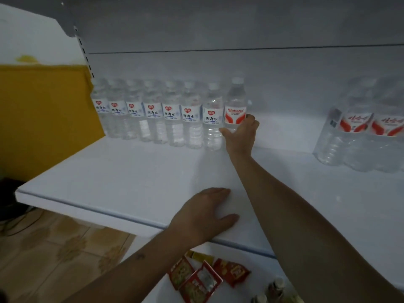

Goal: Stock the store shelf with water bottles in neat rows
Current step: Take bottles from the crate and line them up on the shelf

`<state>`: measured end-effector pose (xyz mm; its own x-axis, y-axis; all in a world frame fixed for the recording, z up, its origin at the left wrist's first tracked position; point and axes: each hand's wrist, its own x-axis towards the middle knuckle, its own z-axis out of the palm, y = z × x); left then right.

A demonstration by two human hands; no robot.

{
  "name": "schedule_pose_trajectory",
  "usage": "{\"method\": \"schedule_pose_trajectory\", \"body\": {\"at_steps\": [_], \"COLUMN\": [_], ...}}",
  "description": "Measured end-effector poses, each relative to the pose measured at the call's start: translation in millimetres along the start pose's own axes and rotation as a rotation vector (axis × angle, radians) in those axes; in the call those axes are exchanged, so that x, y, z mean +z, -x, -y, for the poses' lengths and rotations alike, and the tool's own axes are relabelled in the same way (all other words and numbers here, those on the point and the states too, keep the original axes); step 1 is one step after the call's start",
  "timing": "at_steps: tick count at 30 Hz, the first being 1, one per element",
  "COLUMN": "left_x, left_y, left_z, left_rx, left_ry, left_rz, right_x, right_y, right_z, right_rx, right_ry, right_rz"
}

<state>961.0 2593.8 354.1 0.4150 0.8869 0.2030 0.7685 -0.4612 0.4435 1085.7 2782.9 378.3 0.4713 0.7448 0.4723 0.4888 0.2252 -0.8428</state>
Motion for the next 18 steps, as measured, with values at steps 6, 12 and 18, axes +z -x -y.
{"method": "schedule_pose_trajectory", "body": {"at_steps": [6,12,18], "left_x": [1.7,4.1,6.5], "left_y": [2.1,1.5,2.0], "left_z": [-0.3,2.6,5.5], "left_rx": [0.013,0.023,0.010], "left_ry": [0.008,0.016,0.014], "left_rz": [-0.030,-0.048,-0.061], "right_x": [9.0,8.9,7.6], "right_y": [2.7,-0.1,-0.8], "right_z": [-2.1,-2.1,-0.7], "right_rx": [0.007,0.022,0.033], "right_ry": [0.036,0.087,0.104], "right_rz": [-0.084,-0.090,-0.068]}}
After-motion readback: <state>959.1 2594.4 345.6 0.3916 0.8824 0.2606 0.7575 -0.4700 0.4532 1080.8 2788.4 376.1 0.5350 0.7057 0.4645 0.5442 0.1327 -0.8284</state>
